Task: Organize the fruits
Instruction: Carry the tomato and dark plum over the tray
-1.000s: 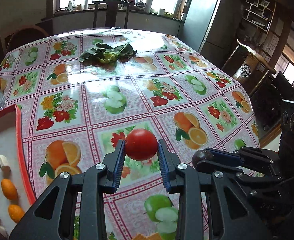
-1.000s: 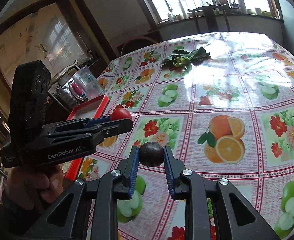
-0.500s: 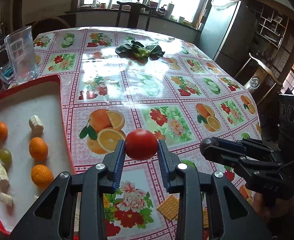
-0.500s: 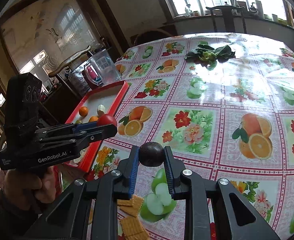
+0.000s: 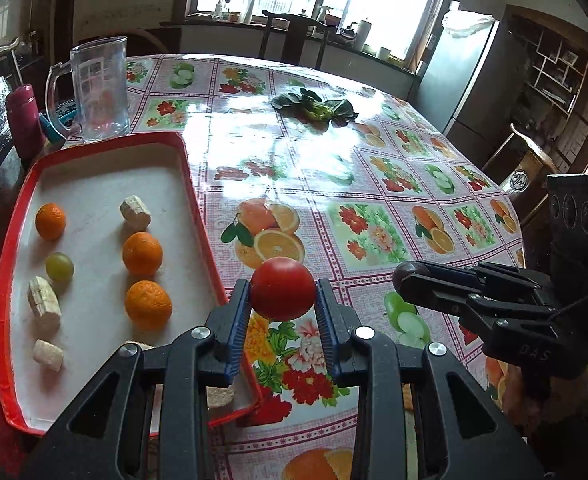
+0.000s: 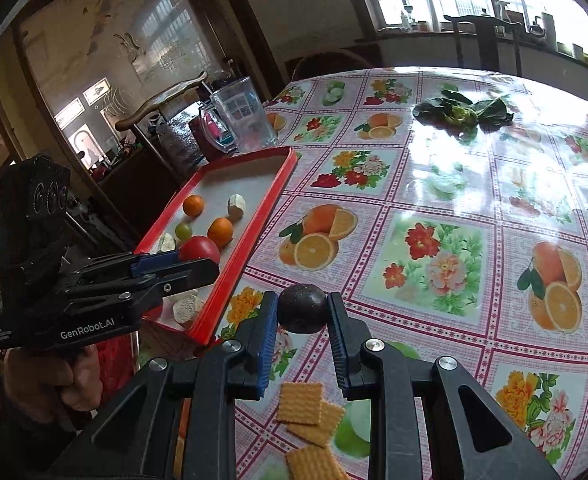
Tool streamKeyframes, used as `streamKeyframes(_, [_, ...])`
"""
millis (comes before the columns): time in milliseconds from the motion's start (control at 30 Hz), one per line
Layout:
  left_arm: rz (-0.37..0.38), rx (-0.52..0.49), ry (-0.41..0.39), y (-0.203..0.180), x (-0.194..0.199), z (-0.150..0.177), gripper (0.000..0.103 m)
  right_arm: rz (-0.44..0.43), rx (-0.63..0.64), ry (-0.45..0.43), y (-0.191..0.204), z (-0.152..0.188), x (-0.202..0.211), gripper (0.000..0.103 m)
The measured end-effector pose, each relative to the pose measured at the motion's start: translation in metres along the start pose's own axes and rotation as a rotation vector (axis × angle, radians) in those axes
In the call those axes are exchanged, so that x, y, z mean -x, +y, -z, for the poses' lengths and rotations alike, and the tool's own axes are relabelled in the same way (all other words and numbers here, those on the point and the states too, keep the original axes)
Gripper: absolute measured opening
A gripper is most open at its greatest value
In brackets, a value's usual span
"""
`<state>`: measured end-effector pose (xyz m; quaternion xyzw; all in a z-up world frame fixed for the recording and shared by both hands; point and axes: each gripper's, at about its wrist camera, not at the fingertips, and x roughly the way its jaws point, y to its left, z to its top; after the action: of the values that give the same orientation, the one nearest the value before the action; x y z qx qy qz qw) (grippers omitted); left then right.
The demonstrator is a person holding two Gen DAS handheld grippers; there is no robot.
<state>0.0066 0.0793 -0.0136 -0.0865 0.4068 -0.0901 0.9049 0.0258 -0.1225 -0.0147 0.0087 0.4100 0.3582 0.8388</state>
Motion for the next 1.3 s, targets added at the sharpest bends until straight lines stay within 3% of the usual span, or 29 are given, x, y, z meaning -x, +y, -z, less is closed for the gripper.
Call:
streamKeyframes(600, [-0.103, 0.085, -0.027, 0.056, 0.034, 0.021, 0.03, -0.077, 0.115, 0.05, 0.057, -0.027, -0.042, 0.025])
streamKeyframes(1300, [-0.154, 0.208, -0.039, 0.12, 0.057, 0.048, 0.03, -0.115, 0.17, 0.14, 0.101, -0.038, -0.105, 0.025])
